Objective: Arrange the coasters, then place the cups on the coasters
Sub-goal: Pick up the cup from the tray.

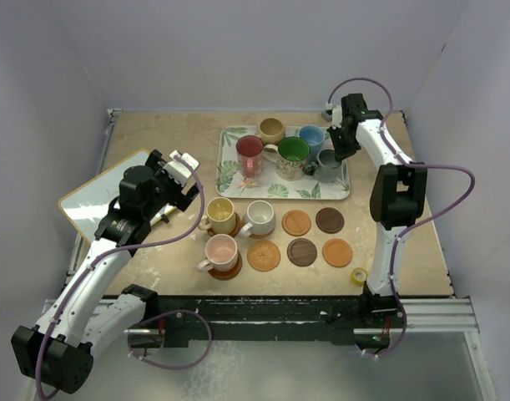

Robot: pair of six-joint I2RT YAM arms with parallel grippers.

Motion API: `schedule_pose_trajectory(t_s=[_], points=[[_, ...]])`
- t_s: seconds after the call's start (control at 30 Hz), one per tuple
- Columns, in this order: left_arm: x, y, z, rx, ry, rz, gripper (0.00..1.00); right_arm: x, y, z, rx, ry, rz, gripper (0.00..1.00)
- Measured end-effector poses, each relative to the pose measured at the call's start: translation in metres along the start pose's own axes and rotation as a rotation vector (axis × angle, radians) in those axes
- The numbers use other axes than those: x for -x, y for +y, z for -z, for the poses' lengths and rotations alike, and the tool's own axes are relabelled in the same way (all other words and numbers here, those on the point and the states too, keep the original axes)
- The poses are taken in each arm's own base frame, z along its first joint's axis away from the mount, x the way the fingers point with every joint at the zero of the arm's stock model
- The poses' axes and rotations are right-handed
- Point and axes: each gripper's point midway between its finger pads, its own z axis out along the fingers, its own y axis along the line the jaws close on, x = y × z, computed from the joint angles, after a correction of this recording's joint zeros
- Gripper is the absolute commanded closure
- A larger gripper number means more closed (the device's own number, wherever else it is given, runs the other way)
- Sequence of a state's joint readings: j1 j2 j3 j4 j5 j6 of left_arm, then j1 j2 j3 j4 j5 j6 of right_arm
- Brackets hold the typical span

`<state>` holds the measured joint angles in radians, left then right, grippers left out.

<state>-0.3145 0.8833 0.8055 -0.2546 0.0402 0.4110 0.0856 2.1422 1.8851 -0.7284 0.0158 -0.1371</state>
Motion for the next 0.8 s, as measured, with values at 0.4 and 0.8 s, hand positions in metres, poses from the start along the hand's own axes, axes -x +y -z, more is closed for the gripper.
schedule_pose_trajectory(t_s=[0.4,0.8], points=[[0.0,0.0,0.0,0.0,0.0,0.0,0.06,-0.002,-0.005,0.0,-0.021,0.01,0.032,1.0],[-0.002,0.004,-0.001,0.024,0.004,0.0,0.05,-0.018,-0.013,0.03,-0.066,0.033,0.085,1.0]])
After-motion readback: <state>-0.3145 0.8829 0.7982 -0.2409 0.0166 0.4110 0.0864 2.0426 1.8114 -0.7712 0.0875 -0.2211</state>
